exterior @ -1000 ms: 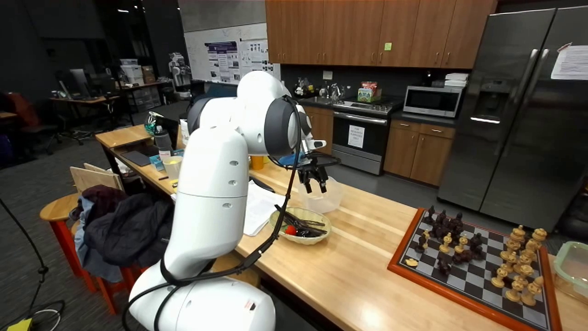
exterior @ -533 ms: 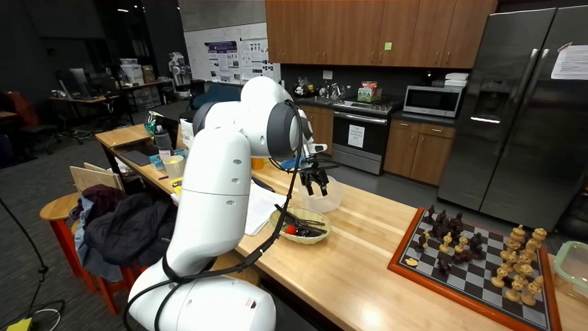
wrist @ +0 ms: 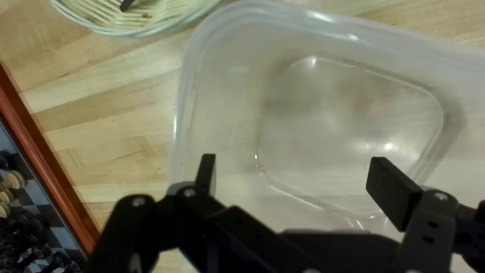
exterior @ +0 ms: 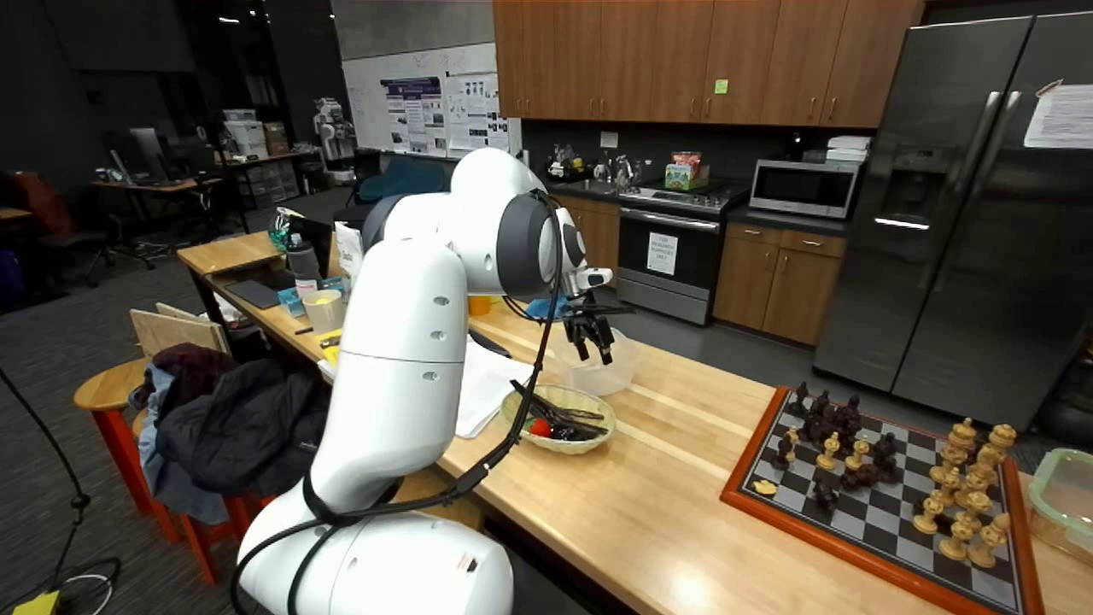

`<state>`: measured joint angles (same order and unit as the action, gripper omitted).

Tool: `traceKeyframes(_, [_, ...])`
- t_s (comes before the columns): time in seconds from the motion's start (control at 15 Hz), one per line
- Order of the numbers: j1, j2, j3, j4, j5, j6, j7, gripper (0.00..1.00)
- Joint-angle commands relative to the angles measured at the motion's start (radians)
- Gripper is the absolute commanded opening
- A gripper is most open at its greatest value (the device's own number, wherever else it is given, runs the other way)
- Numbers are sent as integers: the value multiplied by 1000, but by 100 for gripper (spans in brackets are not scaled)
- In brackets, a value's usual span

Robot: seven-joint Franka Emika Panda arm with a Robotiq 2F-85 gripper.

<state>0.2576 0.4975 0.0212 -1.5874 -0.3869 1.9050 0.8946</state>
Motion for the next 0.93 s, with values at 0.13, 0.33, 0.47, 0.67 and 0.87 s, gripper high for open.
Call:
traceKeyframes(0.13, [5,-57,-28,-53,-8,78,57,100])
traceKeyframes(0.33, [-10,-87,-38,-79,4,120,80,100])
traceKeyframes(0.47, [-19,-106,-46,-98,7,145,92,100])
traceKeyframes(0.67, [-32,-124,-53,-121,7,170,104,100])
traceKeyframes(0.87, [-49,-122,-55,-137,21,181,104,100])
